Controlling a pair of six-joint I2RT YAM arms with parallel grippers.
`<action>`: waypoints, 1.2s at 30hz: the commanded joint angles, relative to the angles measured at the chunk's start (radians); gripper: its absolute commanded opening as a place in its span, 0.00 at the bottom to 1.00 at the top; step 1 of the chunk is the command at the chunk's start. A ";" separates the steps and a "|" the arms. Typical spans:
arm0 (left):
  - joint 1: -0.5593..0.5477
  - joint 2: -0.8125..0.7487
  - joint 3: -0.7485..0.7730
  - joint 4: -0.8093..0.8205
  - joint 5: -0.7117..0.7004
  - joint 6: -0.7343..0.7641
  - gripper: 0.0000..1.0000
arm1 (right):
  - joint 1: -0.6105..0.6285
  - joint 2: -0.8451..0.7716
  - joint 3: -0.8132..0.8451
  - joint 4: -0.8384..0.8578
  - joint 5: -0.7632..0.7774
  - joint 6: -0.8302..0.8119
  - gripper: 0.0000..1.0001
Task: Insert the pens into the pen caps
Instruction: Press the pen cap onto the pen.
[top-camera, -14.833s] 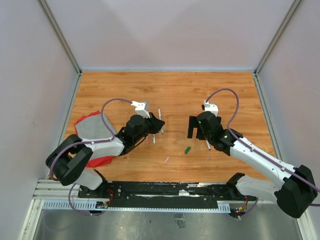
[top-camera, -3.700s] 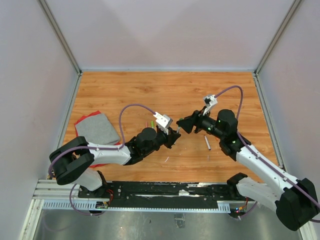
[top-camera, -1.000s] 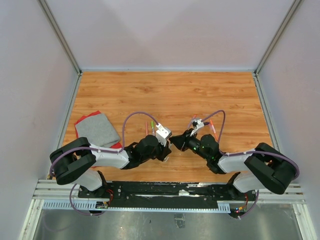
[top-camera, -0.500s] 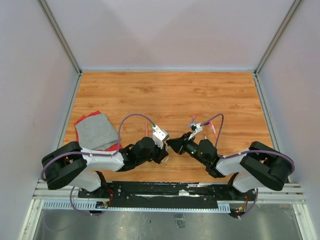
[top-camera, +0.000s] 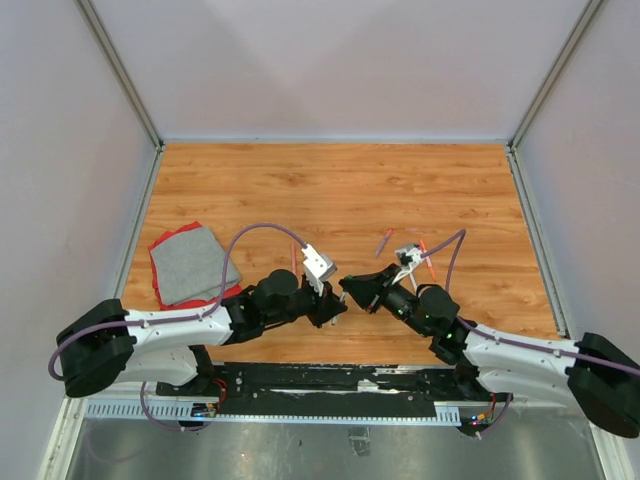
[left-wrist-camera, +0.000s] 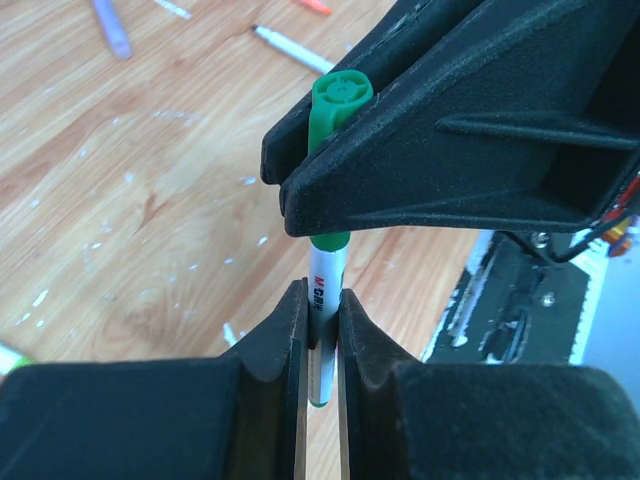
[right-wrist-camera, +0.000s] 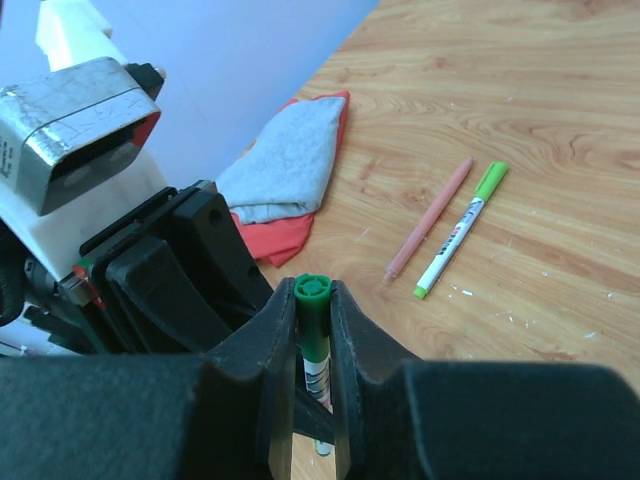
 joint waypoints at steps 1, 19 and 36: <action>0.031 -0.075 0.165 0.368 -0.065 -0.035 0.00 | 0.087 -0.101 -0.047 -0.471 -0.235 -0.008 0.01; 0.031 -0.138 0.307 0.284 -0.026 -0.035 0.01 | 0.160 -0.232 -0.072 -0.611 -0.232 -0.013 0.00; 0.031 -0.084 0.163 0.122 -0.069 -0.045 0.01 | 0.161 -0.412 0.331 -0.918 0.130 -0.214 0.16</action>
